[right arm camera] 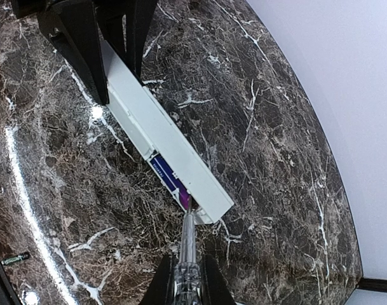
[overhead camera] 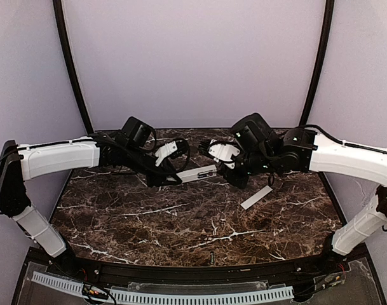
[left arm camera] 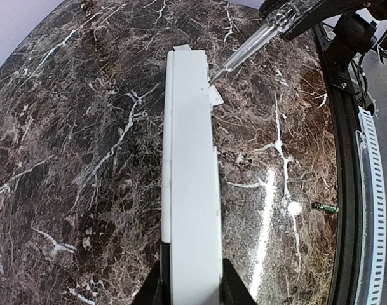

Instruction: Unload the batteries from the remote control

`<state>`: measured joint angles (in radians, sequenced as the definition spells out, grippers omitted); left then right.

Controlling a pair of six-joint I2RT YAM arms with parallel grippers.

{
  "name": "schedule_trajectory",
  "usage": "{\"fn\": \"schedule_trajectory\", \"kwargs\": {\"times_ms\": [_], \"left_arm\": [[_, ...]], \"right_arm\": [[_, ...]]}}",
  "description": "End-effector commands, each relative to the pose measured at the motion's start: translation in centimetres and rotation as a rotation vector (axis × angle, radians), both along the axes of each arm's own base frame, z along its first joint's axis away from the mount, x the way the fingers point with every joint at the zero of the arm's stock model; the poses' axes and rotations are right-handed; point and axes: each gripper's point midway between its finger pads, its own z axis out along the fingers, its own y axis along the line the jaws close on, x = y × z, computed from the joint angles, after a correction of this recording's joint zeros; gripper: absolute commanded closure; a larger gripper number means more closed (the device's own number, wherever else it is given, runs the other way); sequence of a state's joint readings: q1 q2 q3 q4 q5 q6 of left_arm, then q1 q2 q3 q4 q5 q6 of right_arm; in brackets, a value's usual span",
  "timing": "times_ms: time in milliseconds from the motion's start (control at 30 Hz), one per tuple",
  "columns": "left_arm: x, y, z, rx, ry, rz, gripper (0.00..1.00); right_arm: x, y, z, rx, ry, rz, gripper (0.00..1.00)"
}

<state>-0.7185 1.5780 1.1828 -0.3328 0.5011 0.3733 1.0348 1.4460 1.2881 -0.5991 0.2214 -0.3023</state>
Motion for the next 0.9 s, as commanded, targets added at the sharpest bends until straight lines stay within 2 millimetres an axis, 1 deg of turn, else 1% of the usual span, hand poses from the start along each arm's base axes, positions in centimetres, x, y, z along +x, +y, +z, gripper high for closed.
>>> {"fn": "schedule_trajectory", "kwargs": {"times_ms": [0,133,433,633,767,867], "left_arm": [[0.2,-0.5,2.1,-0.034,-0.073,-0.020,1.00],[0.5,-0.2,2.2,-0.024,-0.098,-0.009,1.00],[0.0,-0.3,2.5,-0.044,-0.100,-0.036,1.00],[0.5,0.0,1.8,-0.013,-0.104,-0.011,1.00],[0.4,-0.1,1.6,-0.011,-0.088,-0.016,1.00],[0.2,-0.2,1.5,-0.012,-0.077,-0.023,1.00]], "right_arm": [[-0.7,0.3,-0.6,-0.020,0.036,0.026,1.00],[-1.0,0.3,-0.9,-0.033,0.051,0.036,1.00],[-0.6,0.4,-1.6,-0.065,0.047,0.035,1.00],[-0.6,0.7,-0.4,-0.041,0.029,0.045,1.00],[-1.1,0.5,0.6,-0.020,0.018,0.069,1.00],[-1.2,0.3,0.8,-0.021,0.007,0.076,1.00]]}}
